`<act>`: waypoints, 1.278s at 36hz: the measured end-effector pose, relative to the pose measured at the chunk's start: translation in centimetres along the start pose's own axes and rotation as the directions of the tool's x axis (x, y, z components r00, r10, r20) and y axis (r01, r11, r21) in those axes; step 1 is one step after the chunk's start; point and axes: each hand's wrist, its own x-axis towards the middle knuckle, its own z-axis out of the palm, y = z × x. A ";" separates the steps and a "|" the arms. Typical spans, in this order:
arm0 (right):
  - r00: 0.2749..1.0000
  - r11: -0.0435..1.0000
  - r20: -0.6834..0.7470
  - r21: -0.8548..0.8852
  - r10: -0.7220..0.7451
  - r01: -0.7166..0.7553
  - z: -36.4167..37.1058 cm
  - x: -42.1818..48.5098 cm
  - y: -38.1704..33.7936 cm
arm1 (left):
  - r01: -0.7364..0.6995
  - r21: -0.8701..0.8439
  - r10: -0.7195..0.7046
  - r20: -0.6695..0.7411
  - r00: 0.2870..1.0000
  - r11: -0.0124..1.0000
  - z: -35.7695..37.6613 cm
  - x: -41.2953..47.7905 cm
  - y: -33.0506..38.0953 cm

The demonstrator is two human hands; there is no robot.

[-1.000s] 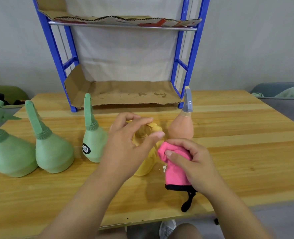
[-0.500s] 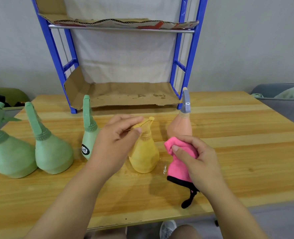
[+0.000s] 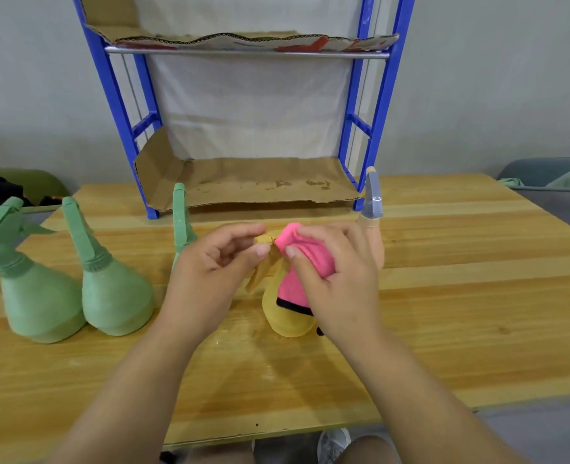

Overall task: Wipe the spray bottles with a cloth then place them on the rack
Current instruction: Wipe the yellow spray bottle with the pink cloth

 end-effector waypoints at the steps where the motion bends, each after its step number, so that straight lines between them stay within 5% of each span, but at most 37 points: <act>1: 1.000 1.000 -0.018 -0.011 -0.016 0.015 0.3 -0.2 0.2 | 0.003 -0.038 -0.003 0.003 1.000 0.999 -0.1 0.0 0.0; 11: 0.996 0.998 0.065 0.024 -0.059 0.058 1.4 -4.0 1.3 | -0.027 -0.172 0.035 0.042 0.999 0.985 0.7 0.1 0.1; 16: 0.993 0.993 0.016 -0.018 -0.119 0.119 0.9 -3.7 1.4 | -0.014 -0.104 0.013 -0.007 1.000 0.994 1.1 0.2 -0.2; 21: 0.989 0.997 -0.135 0.051 0.065 -0.059 0.3 -1.2 1.5 | -0.055 0.002 0.055 -0.028 0.998 0.998 1.5 -0.1 0.0; 26: 0.999 0.998 0.015 0.043 0.050 -0.051 0.5 -0.2 1.8 | -0.087 0.058 0.090 -0.044 0.995 0.995 1.4 0.1 -0.1; 33: 0.949 0.950 0.073 0.040 0.308 -0.311 0.4 -0.1 2.9 | -0.109 0.095 0.114 -0.047 0.992 0.989 1.6 0.1 -0.1; 39: 0.966 0.963 0.112 0.114 0.232 -0.244 0.4 -1.4 2.4 | -0.100 0.092 0.104 -0.038 0.994 0.991 1.4 0.1 -0.2; 46: 0.927 0.942 0.176 0.003 0.330 -0.336 -0.4 -1.7 2.9 | -0.084 0.045 0.082 0.029 0.996 0.995 1.0 -0.3 -1.0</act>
